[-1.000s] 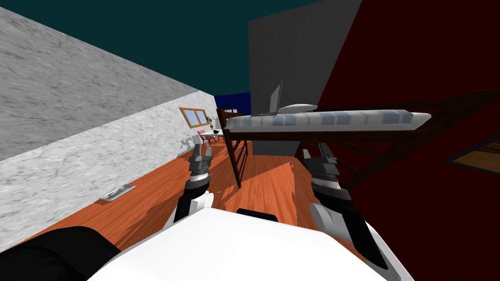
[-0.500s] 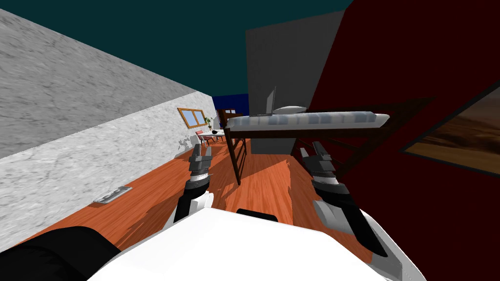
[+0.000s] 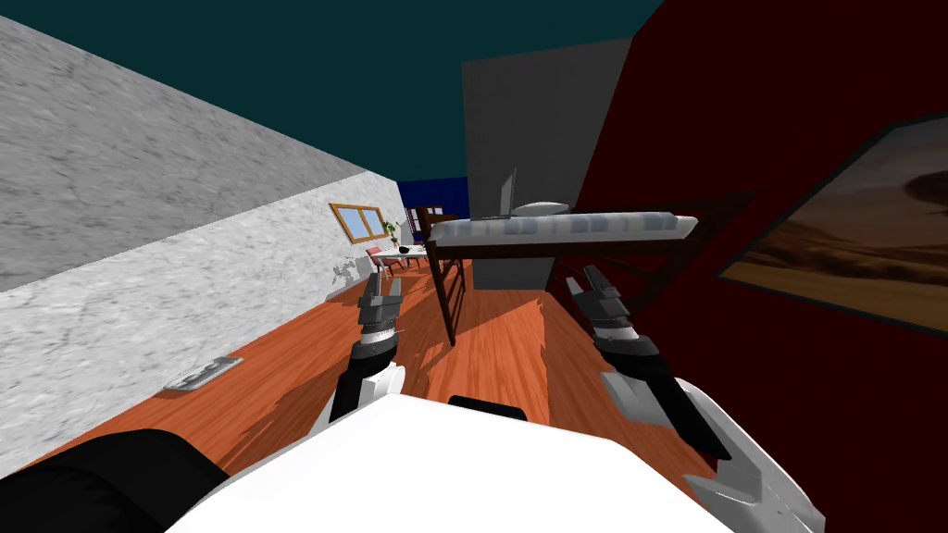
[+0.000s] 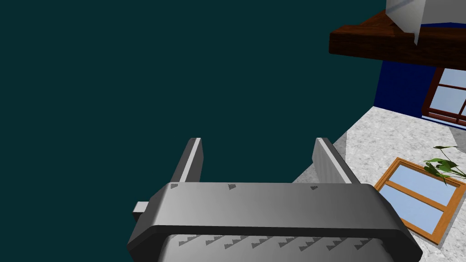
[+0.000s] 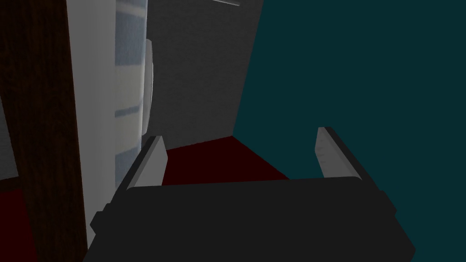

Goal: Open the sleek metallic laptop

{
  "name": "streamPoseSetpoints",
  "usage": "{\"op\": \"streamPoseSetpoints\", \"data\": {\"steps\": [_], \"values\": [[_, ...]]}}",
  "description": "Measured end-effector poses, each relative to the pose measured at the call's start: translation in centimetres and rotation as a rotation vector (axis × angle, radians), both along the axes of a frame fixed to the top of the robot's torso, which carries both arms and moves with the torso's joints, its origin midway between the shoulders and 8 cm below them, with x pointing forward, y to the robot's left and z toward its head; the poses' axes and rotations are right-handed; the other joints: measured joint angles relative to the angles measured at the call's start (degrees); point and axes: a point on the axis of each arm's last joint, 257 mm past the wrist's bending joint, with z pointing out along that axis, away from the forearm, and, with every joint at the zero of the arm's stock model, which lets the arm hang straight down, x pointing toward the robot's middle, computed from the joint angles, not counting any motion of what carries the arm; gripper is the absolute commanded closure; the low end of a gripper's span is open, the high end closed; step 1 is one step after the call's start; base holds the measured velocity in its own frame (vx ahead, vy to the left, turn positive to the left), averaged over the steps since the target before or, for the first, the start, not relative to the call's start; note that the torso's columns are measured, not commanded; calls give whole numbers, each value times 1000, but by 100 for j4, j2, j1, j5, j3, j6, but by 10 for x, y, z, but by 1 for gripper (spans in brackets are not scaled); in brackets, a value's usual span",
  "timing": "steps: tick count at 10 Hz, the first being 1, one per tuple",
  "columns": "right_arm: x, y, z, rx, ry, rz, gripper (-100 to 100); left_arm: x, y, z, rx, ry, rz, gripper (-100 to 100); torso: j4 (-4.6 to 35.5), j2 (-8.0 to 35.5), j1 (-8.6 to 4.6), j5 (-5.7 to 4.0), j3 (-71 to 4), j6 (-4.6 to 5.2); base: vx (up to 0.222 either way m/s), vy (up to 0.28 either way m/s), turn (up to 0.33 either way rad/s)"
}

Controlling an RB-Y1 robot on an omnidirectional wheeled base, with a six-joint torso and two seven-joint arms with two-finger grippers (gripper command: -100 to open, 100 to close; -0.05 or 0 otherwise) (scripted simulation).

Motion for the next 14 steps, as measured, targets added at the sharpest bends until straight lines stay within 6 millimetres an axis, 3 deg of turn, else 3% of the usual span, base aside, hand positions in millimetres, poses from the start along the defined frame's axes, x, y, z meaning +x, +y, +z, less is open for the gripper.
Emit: {"op": "streamPoseSetpoints", "data": {"steps": [5,14], "values": [[16,-5,0,-142,10,17,-100,0,0,0,0,0,0,0,0,-7,9,2,-3,-1,-104,12,-55],[51,-31,9,-432,23,-6,-100,0,0,0,0,0,0,0,-2,-10,12,2,-5,-1,-55,19,-31]]}}
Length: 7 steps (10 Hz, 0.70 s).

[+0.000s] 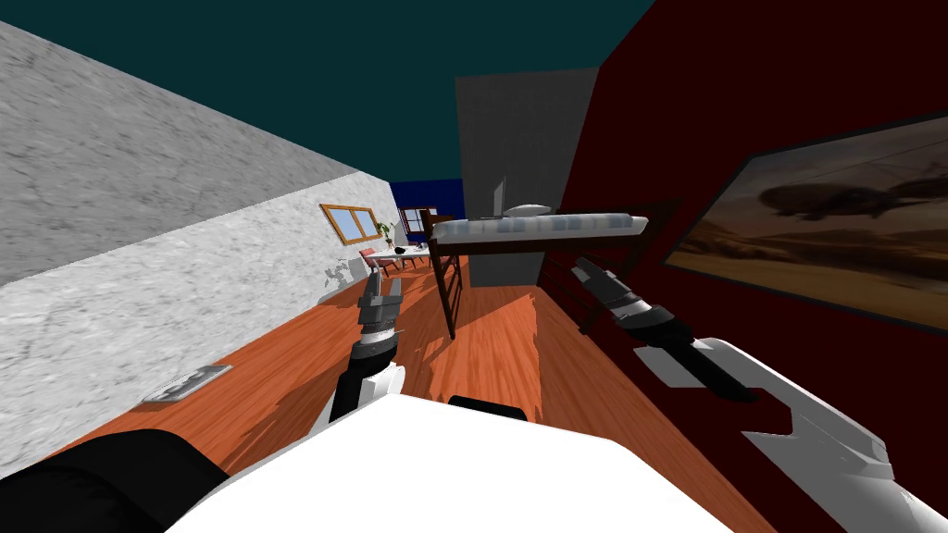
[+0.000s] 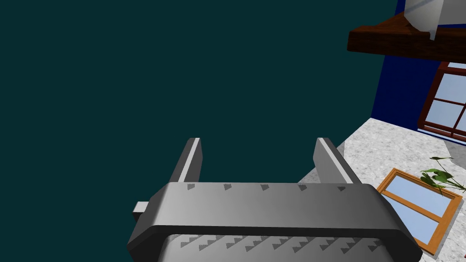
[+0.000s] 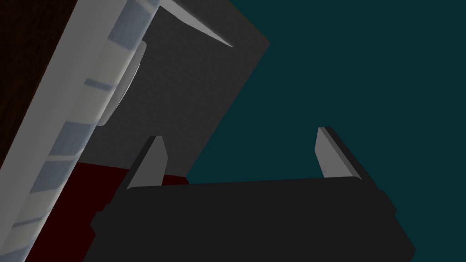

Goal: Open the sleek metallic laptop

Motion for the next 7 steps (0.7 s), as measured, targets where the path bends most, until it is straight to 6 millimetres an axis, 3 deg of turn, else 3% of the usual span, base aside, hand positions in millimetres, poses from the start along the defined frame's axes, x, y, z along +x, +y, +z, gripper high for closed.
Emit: {"op": "streamPoseSetpoints", "data": {"steps": [7], "values": [[22,-29,19,-220,-7,-48,-100,0,0,0,0,0,0,0,0,2,0,0,1,1,-11,23,-12]]}}
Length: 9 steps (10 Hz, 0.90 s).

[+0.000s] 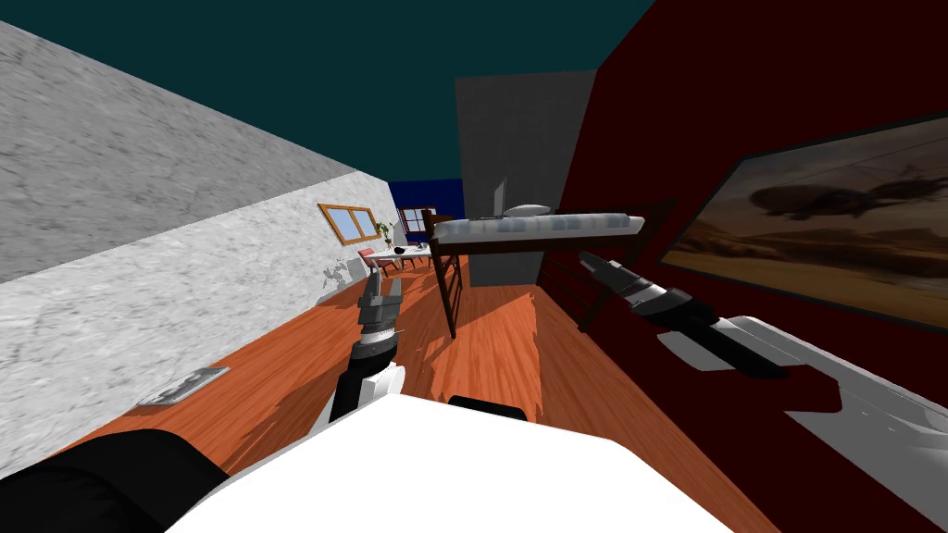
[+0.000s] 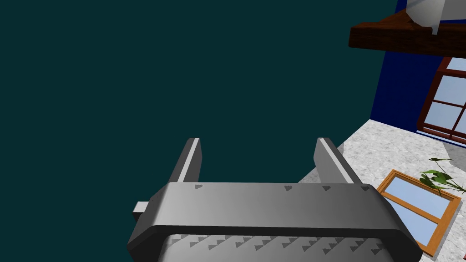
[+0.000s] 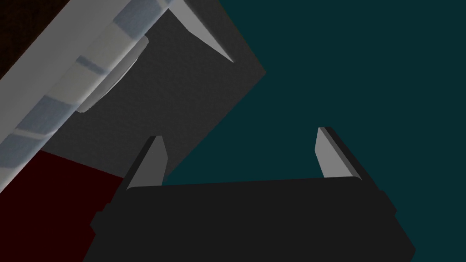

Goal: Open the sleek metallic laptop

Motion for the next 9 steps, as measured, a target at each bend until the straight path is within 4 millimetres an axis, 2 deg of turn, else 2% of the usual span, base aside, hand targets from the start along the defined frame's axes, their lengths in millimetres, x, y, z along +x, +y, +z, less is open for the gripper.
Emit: {"op": "streamPoseSetpoints", "data": {"steps": [9], "values": [[20,-40,39,-268,-23,-79,-100,0,0,0,0,0,0,0,1,1,-2,0,1,0,12,29,1]]}}
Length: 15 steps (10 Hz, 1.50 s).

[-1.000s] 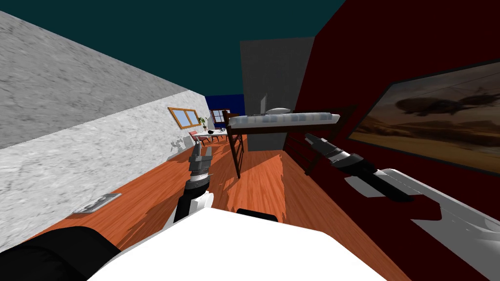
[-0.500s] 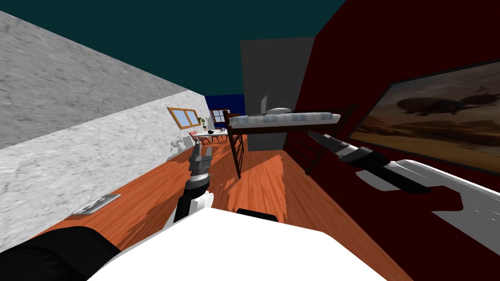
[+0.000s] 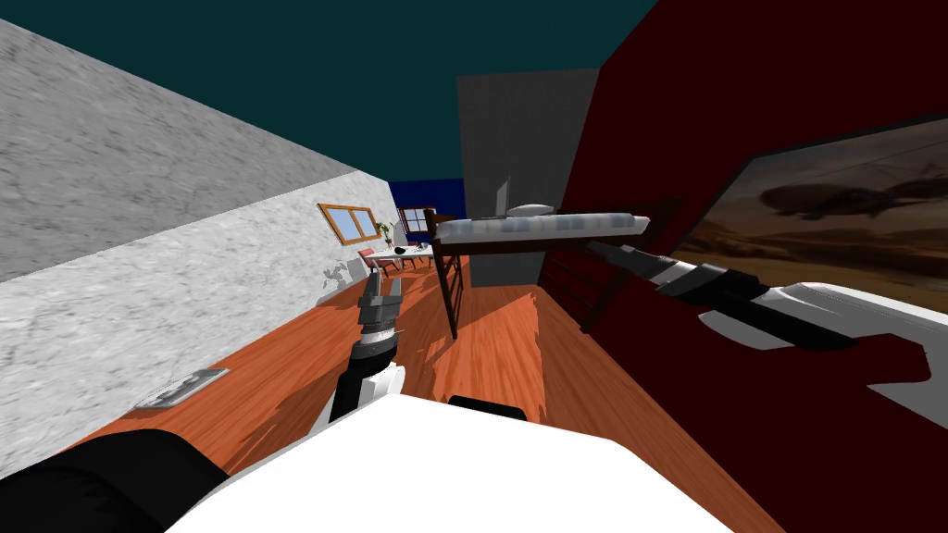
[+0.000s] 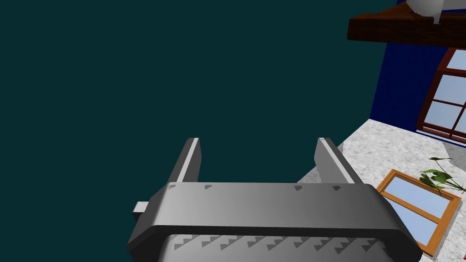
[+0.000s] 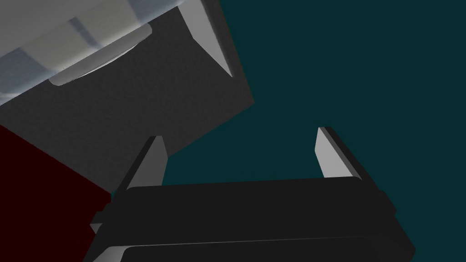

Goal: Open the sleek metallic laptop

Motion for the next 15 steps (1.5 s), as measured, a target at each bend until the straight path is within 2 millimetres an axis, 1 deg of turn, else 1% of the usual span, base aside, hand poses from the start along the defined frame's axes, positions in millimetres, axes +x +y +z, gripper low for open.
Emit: {"op": "streamPoseSetpoints", "data": {"steps": [2,3,5,6,7,8,10,11,13,14,15], "values": [[0,-6,10,-54,-5,-12,-100,0,0,0,0,0,0,0,0,4,-4,-1,1,0,28,25,6],[3,-15,15,-90,-11,-31,-100,0,0,0,0,0,0,0,0,-2,-1,0,-1,0,38,38,8],[5,-19,28,-143,-17,-44,-100,0,0,0,0,0,0,0,1,6,-2,0,3,1,29,36,13],[8,-31,37,-179,-24,-66,-100,0,0,0,0,0,0,0,0,-1,5,1,0,0,47,50,9],[10,-32,45,-215,-29,-74,-100,0,0,0,0,0,0,0,-1,-2,6,3,-2,0,78,43,36],[11,-39,57,-255,-37,-97,-100,0,0,0,0,0,0,0,-2,-9,2,2,-5,0,72,39,14],[11,-43,70,-318,-45,-114,-100,0,0,0,0,0,0,0,1,11,-7,-2,5,1,43,45,22],[14,-51,79,-355,-53,-136,-100,0,0,0,0,0,0,0,2,5,3,1,4,0,71,55,18],[13,-54,92,-409,-61,-151,-100,0,0,0,0,0,0,0,1,10,-8,-2,5,1,52,35,22],[14,-61,104,-444,-68,-172,-100,0,0,0,0,0,0,0,0,-1,0,0,0,0,76,45,24],[14,-63,114,-480,-74,-184,-100,0,0,0,0,0,0,0,-2,-3,1,1,-3,1,125,71,59]]}}
